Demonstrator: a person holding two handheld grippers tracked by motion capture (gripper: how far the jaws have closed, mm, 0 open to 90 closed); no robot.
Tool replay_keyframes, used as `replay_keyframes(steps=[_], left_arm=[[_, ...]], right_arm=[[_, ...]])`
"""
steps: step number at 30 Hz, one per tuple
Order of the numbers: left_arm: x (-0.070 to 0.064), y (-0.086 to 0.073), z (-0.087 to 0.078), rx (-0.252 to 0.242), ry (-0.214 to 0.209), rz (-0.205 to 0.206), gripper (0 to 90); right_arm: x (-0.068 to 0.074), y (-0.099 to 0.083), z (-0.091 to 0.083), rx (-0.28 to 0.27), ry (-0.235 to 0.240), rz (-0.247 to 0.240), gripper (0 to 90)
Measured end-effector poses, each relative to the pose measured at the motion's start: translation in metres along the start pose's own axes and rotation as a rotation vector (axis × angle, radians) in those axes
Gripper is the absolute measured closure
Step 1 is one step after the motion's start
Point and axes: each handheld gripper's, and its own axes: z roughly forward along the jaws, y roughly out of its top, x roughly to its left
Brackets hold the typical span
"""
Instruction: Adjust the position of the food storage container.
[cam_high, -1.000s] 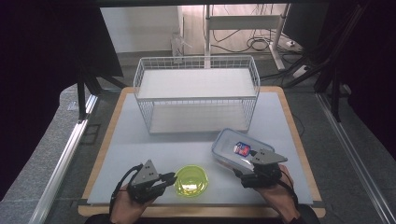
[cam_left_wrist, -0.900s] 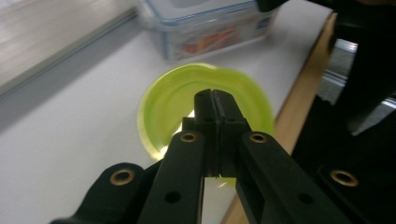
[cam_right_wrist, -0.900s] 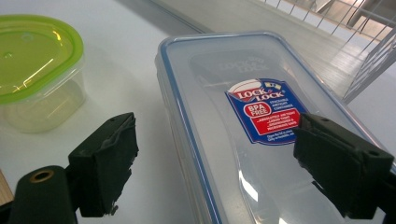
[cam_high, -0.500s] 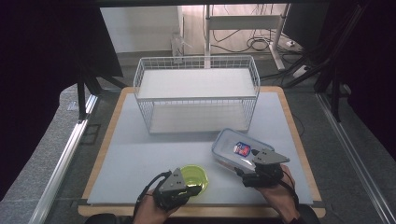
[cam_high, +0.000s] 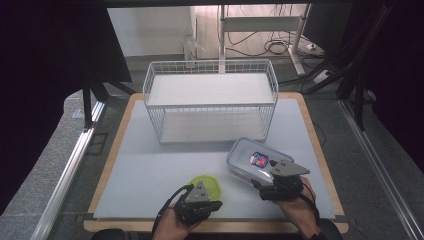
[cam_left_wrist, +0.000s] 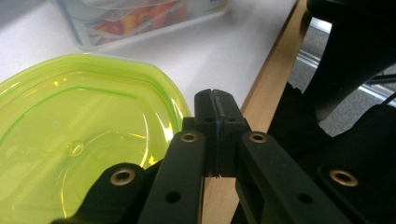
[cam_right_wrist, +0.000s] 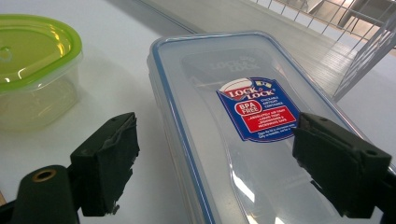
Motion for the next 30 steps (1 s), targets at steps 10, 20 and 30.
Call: replay_keyframes(steps=[10,20,30], left_arm=[[0.02,-0.003,-0.006,-0.001,0.039,-0.042,90.0],[0.045,-0.011,-0.014,-0.005,0.115,-0.106,90.0],[0.074,-0.02,-0.028,-0.037,0.165,-0.195,90.0]], right_arm=[[0.0,-0.001,0.001,0.001,0.0,-0.004,14.1],[0.0,-0.001,0.001,0.008,0.001,-0.007,14.1],[0.001,-0.001,0.002,0.009,-0.002,-0.009,14.1]])
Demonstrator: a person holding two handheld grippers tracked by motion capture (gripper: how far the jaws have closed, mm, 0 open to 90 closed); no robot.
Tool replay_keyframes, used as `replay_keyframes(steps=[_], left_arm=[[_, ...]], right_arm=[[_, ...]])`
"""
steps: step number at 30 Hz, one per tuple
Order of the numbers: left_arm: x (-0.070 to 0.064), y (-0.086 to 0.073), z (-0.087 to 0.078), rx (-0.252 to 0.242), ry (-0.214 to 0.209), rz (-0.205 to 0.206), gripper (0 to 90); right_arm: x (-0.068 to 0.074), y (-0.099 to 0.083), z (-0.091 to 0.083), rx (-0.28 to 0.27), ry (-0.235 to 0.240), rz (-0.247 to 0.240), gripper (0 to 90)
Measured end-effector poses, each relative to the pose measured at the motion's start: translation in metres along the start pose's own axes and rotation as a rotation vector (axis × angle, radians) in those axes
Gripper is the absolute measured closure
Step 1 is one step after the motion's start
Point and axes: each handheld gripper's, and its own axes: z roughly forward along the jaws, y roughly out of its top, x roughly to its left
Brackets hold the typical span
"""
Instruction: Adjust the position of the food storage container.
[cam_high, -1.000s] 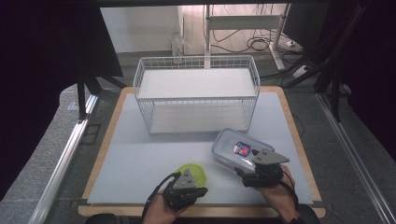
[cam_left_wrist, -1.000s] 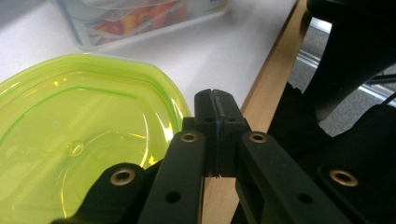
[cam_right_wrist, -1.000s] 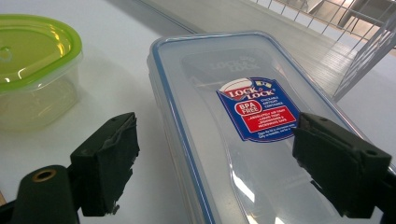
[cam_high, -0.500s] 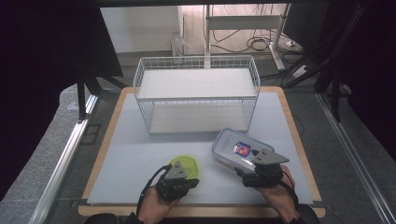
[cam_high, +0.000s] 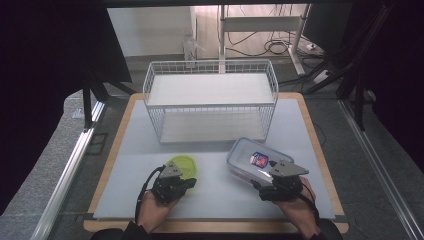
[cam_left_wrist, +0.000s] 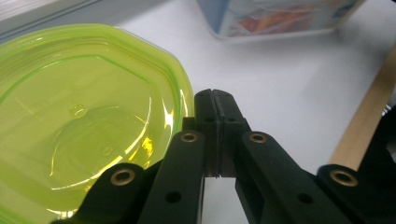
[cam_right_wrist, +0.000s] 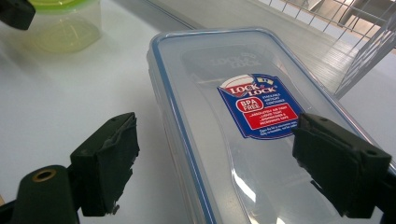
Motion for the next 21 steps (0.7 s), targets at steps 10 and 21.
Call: replay_keyframes(steps=[10,21], left_arm=[[0.028,-0.002,-0.009,-0.017,0.071,-0.058,90.0],[0.06,-0.005,-0.019,-0.035,0.153,-0.106,90.0]], right_arm=[[0.0,0.0,0.0,0.0,0.001,0.002,14.1],[0.0,0.0,0.0,0.001,0.004,0.019,14.3]])
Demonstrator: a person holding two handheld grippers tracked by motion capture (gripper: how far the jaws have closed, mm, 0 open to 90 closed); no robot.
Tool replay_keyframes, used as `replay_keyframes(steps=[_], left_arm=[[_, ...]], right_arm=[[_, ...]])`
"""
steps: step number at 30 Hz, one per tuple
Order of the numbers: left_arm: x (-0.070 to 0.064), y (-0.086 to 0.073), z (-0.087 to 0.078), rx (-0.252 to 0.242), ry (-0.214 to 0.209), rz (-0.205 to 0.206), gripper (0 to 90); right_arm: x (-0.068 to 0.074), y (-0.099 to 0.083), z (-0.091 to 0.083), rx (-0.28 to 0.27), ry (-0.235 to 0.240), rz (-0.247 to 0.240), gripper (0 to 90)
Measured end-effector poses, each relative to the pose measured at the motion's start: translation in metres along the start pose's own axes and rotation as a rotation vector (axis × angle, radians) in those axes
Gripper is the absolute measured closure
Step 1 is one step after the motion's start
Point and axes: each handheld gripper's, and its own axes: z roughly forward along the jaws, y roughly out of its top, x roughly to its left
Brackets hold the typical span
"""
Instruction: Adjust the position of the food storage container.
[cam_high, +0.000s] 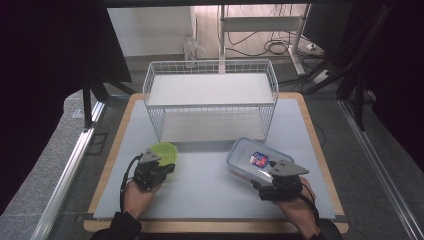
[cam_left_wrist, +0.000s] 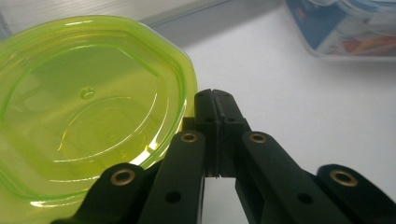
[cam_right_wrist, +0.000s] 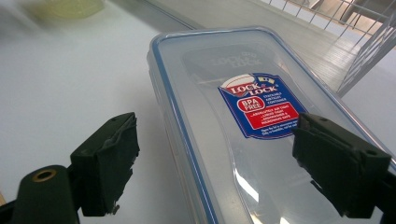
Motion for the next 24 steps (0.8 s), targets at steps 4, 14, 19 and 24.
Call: replay_keyframes(steps=[4,14,19,24], left_arm=[[0.01,0.001,-0.002,-0.003,0.025,-0.015,90.0],[0.035,-0.002,-0.008,-0.018,0.077,-0.074,90.0],[0.02,0.003,-0.009,-0.066,0.021,-0.014,85.6],[0.009,0.004,-0.001,-0.061,-0.042,0.031,76.1]], right_arm=[[0.0,0.0,0.001,-0.003,0.007,0.015,15.3],[-0.001,-0.001,0.002,0.001,0.011,0.041,18.3],[-0.003,0.0,0.001,-0.008,0.011,0.079,26.2],[-0.01,-0.001,-0.002,-0.015,-0.014,0.12,33.3]])
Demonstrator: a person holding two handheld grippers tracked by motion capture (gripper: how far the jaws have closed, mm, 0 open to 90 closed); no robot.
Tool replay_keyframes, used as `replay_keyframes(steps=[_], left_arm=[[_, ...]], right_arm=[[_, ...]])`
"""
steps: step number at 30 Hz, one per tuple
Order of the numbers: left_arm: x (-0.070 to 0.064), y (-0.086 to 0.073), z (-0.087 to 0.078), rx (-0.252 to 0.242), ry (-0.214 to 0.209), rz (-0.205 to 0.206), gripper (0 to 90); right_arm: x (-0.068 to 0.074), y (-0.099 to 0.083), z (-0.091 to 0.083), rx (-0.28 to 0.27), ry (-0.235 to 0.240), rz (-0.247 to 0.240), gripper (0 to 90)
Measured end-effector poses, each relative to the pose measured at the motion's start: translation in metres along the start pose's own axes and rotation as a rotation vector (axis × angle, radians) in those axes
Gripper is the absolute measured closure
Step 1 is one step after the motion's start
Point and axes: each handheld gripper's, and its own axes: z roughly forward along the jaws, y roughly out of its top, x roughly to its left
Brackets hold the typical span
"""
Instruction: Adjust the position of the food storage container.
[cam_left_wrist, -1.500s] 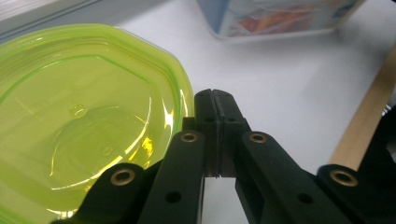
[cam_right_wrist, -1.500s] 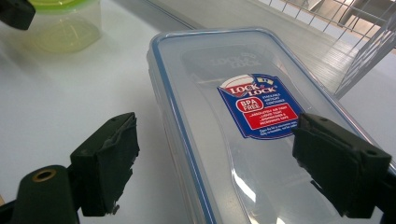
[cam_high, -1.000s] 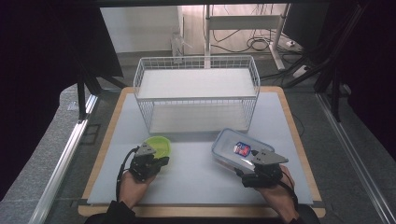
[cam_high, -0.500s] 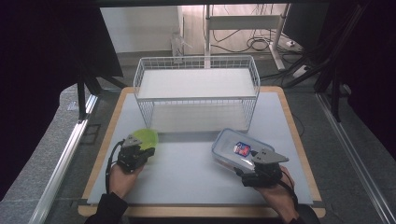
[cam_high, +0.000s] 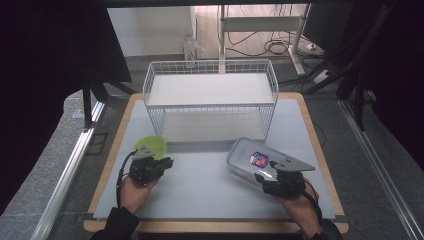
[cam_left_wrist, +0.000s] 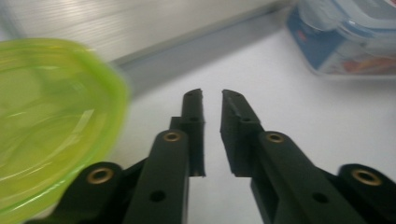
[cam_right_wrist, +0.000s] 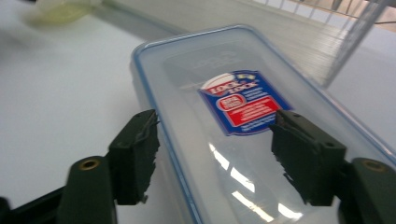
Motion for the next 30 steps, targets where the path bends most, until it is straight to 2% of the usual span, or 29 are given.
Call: replay_keyframes(steps=[1,2,3,4,5,6,7,8,10,11,12,13,14,15,16,17,18,21,22,23,24,25,26,27,28,29,30], left_arm=[[-0.005,0.001,0.005,0.015,-0.016,0.019,74.5],[-0.005,0.001,0.005,0.015,-0.016,0.019,73.6],[-0.009,0.002,0.008,0.019,-0.039,0.03,72.4],[-0.009,0.002,0.008,0.019,-0.039,0.03,71.5],[-0.012,0.004,0.012,0.018,-0.057,0.036,70.9],[-0.012,0.004,0.012,0.018,-0.057,0.036,70.6],[-0.016,0.006,0.016,0.018,-0.075,0.042,70.3],[-0.016,0.006,0.016,0.018,-0.075,0.042,70.0],[-0.02,0.009,0.021,0.015,-0.085,0.053,70.0],[-0.026,0.013,0.027,0.015,-0.091,0.067,70.3],[-0.026,0.013,0.027,0.015,-0.091,0.067,71.1],[-0.029,0.016,0.031,0.015,-0.098,0.077,73.5],[-0.031,0.017,0.034,0.015,-0.104,0.083,73.5],[-0.036,0.022,0.041,0.023,-0.124,0.097,79.8],[-0.036,0.022,0.041,0.023,-0.124,0.097,84.0],[-0.04,0.027,0.049,0.037,-0.148,0.107,87.9],[-0.04,0.027,0.049,0.037,-0.148,0.107,90.0],[-0.049,0.034,0.065,0.042,-0.168,0.134,90.0],[-0.049,0.034,0.065,0.042,-0.168,0.134,90.0],[-0.052,0.039,0.074,0.045,-0.171,0.162,90.0],[-0.052,0.039,0.074,0.045,-0.171,0.162,90.0],[-0.053,0.045,0.083,0.043,-0.184,0.158,90.0],[-0.053,0.045,0.083,0.043,-0.184,0.158,90.0],[-0.054,0.05,0.092,0.029,-0.197,0.142,90.0],[-0.054,0.05,0.092,0.029,-0.197,0.142,90.0],[-0.054,0.055,0.101,0.027,-0.208,0.132,90.0],[-0.054,0.055,0.101,0.027,-0.208,0.132,90.0]], right_arm=[[-0.004,0.001,-0.003,-0.009,-0.005,0.015,38.8],[-0.004,0.001,-0.003,-0.009,-0.005,0.015,38.8],[-0.008,0.002,-0.007,-0.004,-0.012,0.012,48.2],[-0.008,0.002,-0.007,-0.004,-0.012,0.012,48.2],[-0.013,0.002,-0.01,0.015,-0.019,0.005,57.5],[-0.013,0.002,-0.01,0.015,-0.019,0.005,57.5],[-0.02,0.002,-0.014,0.021,-0.022,0.008,66.6],[-0.02,0.002,-0.014,0.021,-0.022,0.008,66.6],[-0.028,0.001,-0.018,0.025,-0.035,0.011,77.9],[-0.036,0.0,-0.024,0.024,-0.062,0.019,87.5],[-0.036,0.0,-0.024,0.024,-0.062,0.019,87.5],[-0.044,-0.001,-0.03,0.019,-0.091,0.037,89.6],[-0.044,-0.001,-0.03,0.019,-0.091,0.037,89.6],[-0.05,-0.003,-0.034,0.025,-0.11,0.047,89.7],[-0.05,-0.003,-0.034,0.025,-0.11,0.047,89.7],[-0.056,-0.005,-0.036,0.031,-0.126,0.061,89.7],[-0.056,-0.005,-0.036,0.031,-0.126,0.061,89.7],[-0.065,-0.012,-0.038,0.051,-0.163,0.088,89.6],[-0.065,-0.012,-0.038,0.051,-0.163,0.088,89.6],[-0.069,-0.016,-0.037,0.072,-0.176,0.107,89.6],[-0.069,-0.016,-0.037,0.072,-0.176,0.107,89.6],[-0.072,-0.019,-0.034,0.097,-0.175,0.121,89.6],[-0.072,-0.019,-0.034,0.097,-0.175,0.121,89.6],[-0.073,-0.022,-0.029,0.123,-0.172,0.128,89.5],[-0.074,-0.023,-0.027,0.134,-0.176,0.129,89.5],[-0.074,-0.024,-0.027,0.139,-0.186,0.131,89.5],[-0.075,-0.024,-0.027,0.146,-0.185,0.142,89.5]])
